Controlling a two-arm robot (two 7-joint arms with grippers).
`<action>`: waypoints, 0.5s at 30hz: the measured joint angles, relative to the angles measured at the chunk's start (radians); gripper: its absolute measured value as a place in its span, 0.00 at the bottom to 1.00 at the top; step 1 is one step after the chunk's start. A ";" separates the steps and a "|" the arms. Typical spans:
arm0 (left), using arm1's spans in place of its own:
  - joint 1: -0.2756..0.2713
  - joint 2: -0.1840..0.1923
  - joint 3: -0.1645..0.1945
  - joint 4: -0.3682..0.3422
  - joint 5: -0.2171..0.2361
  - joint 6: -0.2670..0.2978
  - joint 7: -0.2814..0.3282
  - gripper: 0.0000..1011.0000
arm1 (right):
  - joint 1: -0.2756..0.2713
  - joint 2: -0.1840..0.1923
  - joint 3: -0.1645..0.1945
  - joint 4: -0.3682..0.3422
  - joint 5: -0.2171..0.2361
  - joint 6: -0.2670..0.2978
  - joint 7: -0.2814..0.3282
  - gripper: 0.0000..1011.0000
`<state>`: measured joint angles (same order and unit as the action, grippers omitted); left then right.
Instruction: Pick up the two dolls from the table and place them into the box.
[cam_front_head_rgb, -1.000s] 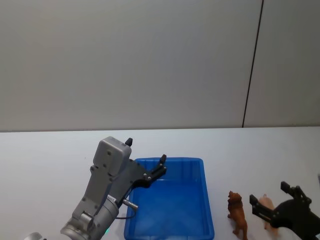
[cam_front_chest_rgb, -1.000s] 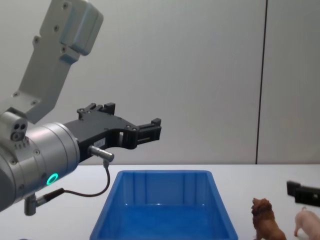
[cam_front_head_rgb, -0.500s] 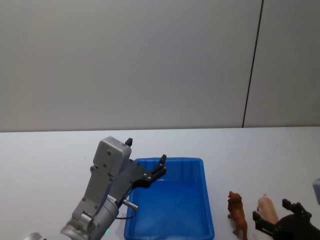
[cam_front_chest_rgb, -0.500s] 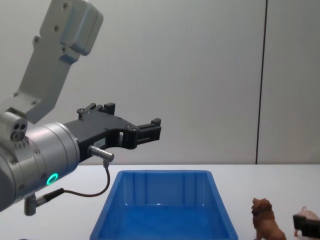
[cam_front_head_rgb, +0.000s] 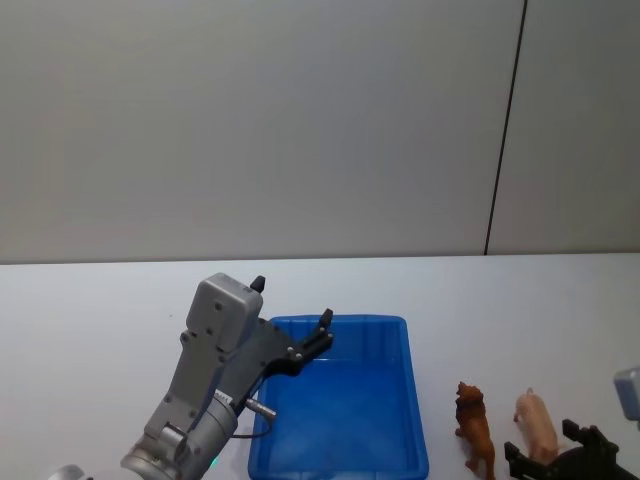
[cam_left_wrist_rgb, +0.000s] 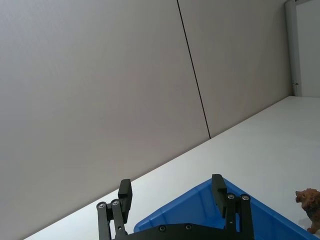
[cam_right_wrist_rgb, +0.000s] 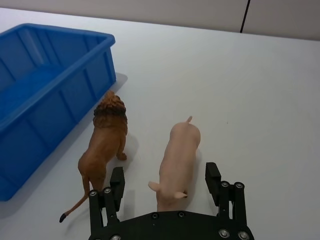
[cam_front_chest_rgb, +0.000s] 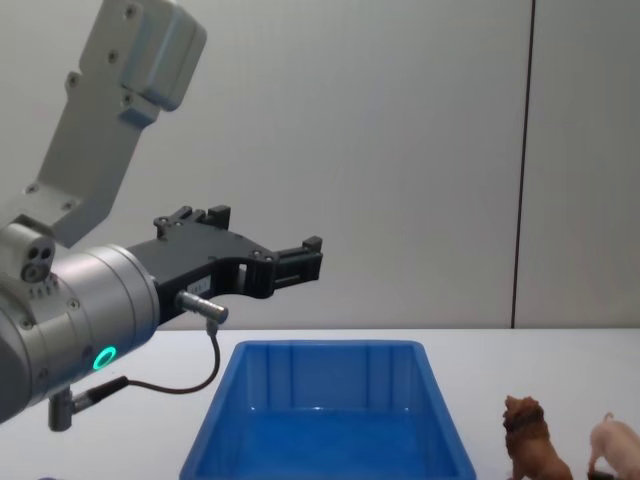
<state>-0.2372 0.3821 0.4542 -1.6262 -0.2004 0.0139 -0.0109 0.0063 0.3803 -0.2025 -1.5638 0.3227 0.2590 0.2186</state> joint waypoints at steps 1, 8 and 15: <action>0.000 0.000 0.000 0.000 0.000 0.000 0.000 0.99 | 0.001 -0.001 0.000 0.005 0.000 0.005 -0.001 0.99; 0.000 0.000 0.000 0.000 0.000 0.000 0.000 0.99 | 0.003 -0.004 0.000 0.021 0.012 0.019 -0.004 0.83; 0.000 0.000 0.000 0.000 0.000 0.000 0.000 0.99 | 0.002 -0.004 0.003 0.027 0.023 0.019 -0.008 0.62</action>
<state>-0.2372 0.3820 0.4542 -1.6262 -0.2004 0.0138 -0.0109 0.0085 0.3762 -0.1995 -1.5371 0.3455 0.2779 0.2104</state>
